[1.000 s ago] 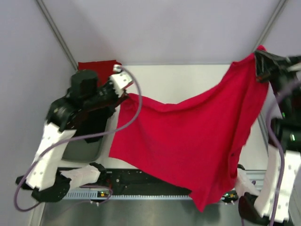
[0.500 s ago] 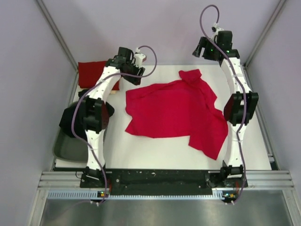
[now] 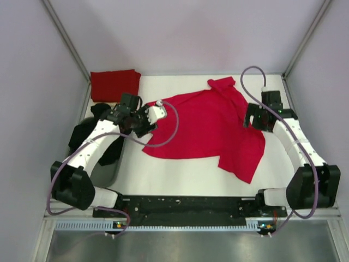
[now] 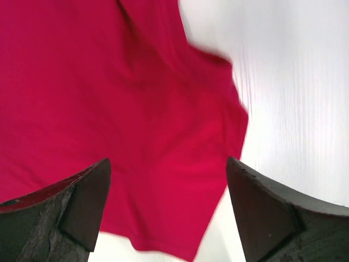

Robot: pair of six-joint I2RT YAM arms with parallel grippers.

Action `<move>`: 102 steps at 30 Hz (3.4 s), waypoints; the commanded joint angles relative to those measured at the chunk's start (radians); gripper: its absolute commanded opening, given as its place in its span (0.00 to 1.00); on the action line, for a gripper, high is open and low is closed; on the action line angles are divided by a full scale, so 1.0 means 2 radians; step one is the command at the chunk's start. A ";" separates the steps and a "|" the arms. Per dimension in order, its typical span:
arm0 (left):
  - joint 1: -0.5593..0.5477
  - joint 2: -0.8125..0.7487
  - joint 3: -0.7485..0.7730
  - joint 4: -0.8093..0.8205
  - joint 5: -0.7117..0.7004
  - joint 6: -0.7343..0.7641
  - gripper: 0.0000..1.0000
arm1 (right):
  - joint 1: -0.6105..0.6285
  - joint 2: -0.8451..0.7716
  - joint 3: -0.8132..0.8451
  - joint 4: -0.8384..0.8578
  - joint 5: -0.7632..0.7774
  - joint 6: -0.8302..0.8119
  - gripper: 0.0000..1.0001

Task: Fold and stack the t-shirts
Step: Flatten out the tshirt

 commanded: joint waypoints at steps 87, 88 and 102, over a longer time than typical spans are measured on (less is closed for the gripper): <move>-0.005 0.200 0.464 0.211 -0.327 0.101 0.00 | -0.108 0.048 0.454 0.063 -0.144 0.015 0.00; -0.005 0.188 0.442 0.194 -0.316 0.098 0.00 | -0.108 0.020 0.396 0.064 -0.155 0.013 0.00; -0.007 0.001 -0.060 0.050 -0.231 0.022 0.00 | -0.046 -0.271 -0.199 0.038 -0.189 0.106 0.00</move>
